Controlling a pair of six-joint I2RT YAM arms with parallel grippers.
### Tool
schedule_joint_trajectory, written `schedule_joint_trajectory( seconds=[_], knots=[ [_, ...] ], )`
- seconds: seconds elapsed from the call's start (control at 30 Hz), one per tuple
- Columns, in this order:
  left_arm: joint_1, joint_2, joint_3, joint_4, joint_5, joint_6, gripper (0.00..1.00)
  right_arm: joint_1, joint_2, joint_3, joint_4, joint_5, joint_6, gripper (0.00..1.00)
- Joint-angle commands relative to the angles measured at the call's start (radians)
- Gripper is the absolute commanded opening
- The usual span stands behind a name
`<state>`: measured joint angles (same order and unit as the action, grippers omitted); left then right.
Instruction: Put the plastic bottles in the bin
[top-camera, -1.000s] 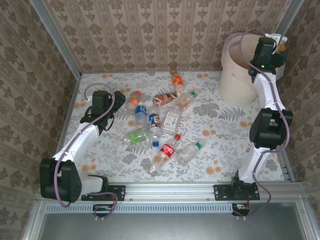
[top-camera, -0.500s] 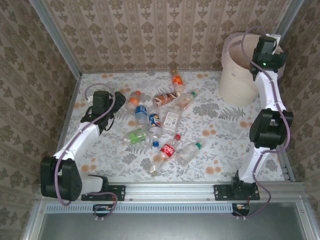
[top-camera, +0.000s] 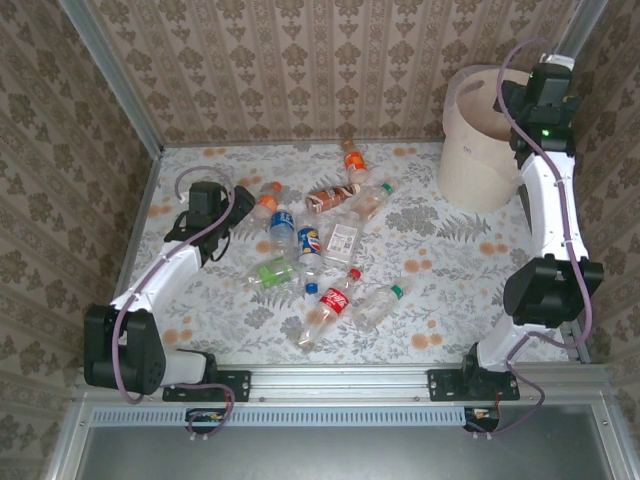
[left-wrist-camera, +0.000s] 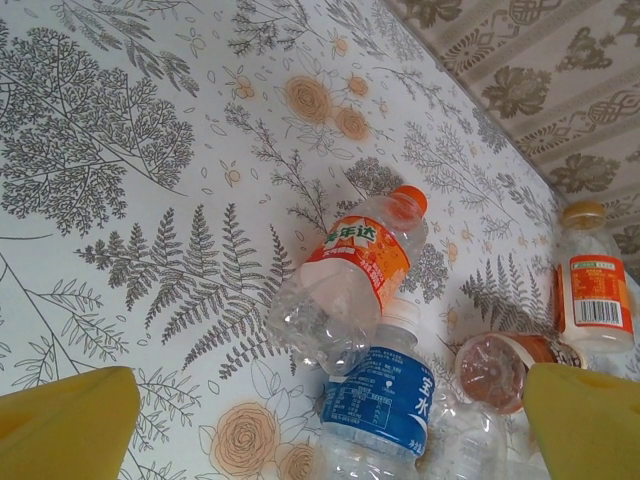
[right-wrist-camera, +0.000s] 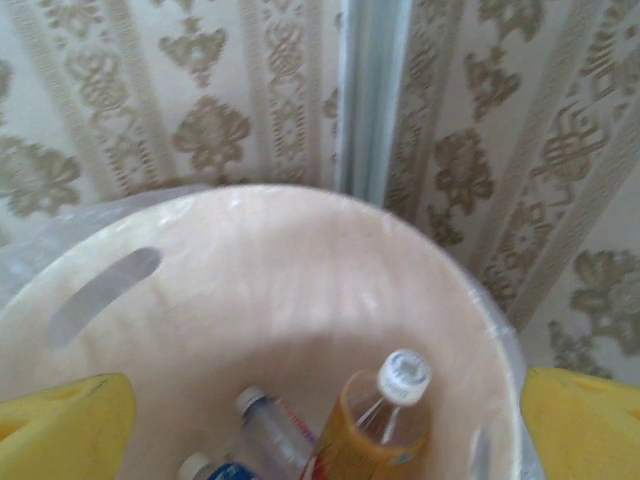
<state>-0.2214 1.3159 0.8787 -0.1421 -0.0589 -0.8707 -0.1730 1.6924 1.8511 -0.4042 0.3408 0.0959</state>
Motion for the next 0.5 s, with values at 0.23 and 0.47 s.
schedule_joint_trajectory(
  seconds=[0.23,0.47],
  knots=[
    [-0.001,0.012,0.032,-0.009,0.013,0.070,1.00,0.182,-0.285,-0.394,0.029,-0.115,0.242,1.00],
    [0.000,0.012,0.030,-0.005,0.037,0.077,1.00,0.296,-0.406,-0.608,0.041,-0.146,0.461,1.00]
  ],
)
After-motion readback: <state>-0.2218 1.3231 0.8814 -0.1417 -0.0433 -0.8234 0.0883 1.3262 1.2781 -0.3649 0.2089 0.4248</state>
